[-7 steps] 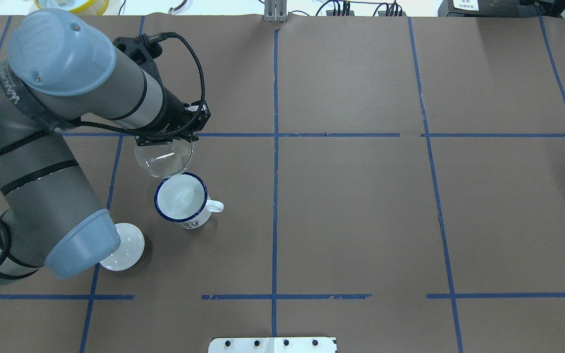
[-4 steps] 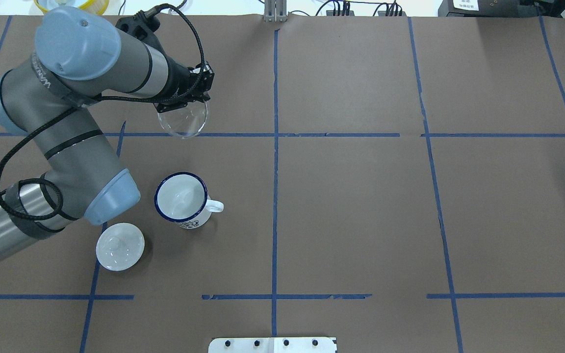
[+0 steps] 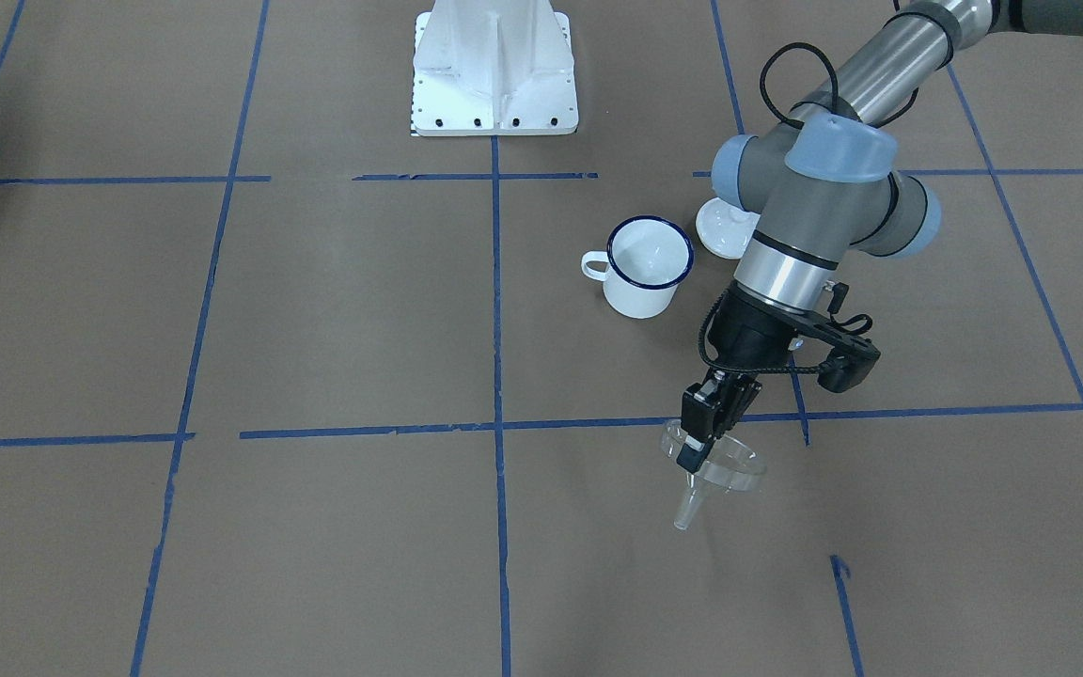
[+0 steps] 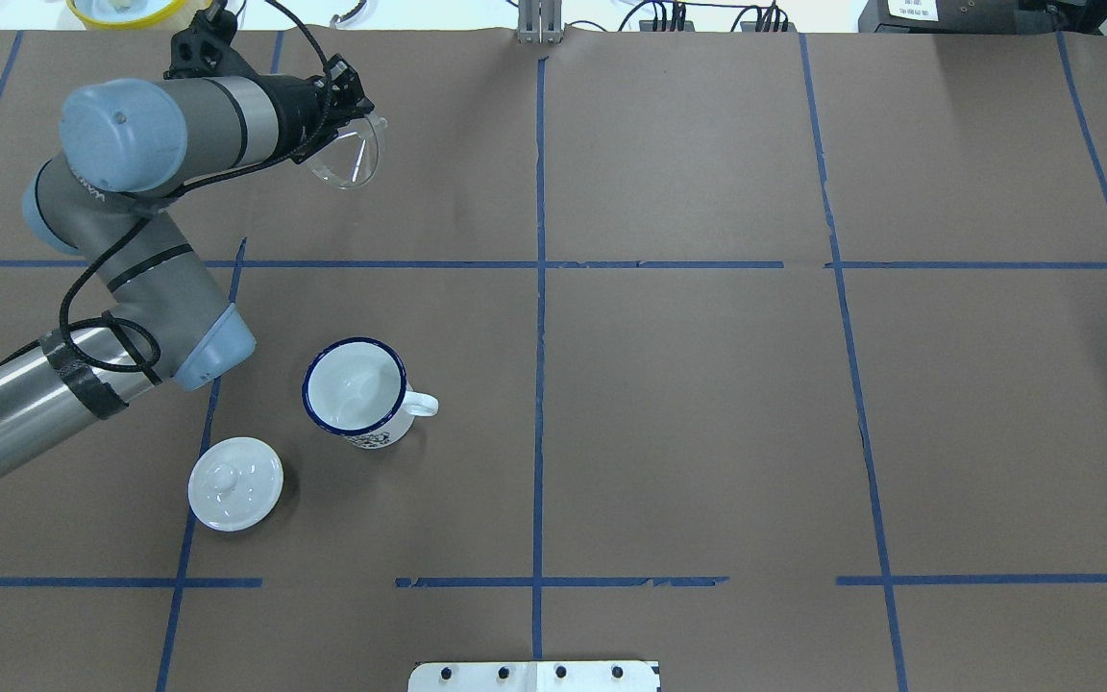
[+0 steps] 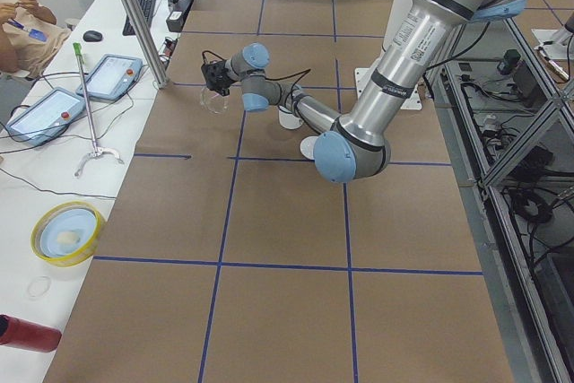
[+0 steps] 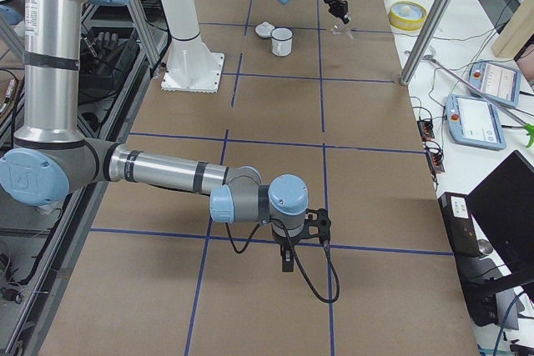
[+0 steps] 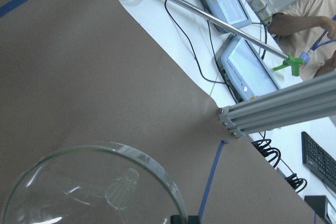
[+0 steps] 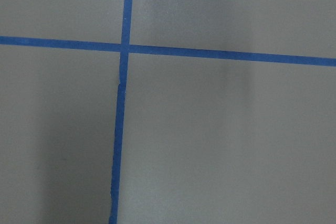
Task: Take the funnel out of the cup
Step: 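Carry the funnel farther from the robot and set it on the table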
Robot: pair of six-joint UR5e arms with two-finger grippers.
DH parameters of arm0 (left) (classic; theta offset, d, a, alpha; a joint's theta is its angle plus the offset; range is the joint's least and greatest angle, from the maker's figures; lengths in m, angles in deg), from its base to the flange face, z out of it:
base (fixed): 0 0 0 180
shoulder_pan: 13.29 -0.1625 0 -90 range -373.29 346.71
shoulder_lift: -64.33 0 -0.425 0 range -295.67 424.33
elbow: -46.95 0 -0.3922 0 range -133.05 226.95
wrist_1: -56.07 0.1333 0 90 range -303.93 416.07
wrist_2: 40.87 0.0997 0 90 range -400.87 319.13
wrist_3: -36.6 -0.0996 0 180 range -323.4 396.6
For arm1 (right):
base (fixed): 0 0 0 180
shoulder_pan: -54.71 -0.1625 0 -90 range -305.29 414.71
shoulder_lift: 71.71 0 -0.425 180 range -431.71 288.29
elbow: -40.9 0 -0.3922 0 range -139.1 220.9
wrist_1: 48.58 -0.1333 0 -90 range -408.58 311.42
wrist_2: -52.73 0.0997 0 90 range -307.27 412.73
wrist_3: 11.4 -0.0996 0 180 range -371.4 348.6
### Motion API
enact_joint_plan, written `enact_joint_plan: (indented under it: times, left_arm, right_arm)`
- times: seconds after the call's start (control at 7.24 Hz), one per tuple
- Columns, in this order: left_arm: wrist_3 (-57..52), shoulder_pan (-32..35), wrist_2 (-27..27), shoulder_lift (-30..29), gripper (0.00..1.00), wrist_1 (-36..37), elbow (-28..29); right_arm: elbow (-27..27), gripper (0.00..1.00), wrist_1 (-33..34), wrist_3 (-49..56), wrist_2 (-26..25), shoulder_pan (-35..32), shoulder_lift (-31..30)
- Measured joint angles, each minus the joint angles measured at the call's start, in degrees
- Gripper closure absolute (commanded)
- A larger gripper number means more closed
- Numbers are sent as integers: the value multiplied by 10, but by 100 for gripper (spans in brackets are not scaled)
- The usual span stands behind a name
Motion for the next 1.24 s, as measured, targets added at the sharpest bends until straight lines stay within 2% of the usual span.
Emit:
enact_joint_plan:
  times: [0.28, 0.41, 1.24]
  left_arm:
    - [44, -19, 46, 15, 100, -98, 51]
    - [50, -30, 64, 17, 100, -116, 63]
    - [52, -46, 76, 23, 100, -126, 87]
  right_arm:
    - [0, 0, 0, 0, 0, 0, 0]
    - [0, 0, 0, 0, 0, 0, 0]
    - [0, 0, 0, 0, 0, 0, 0]
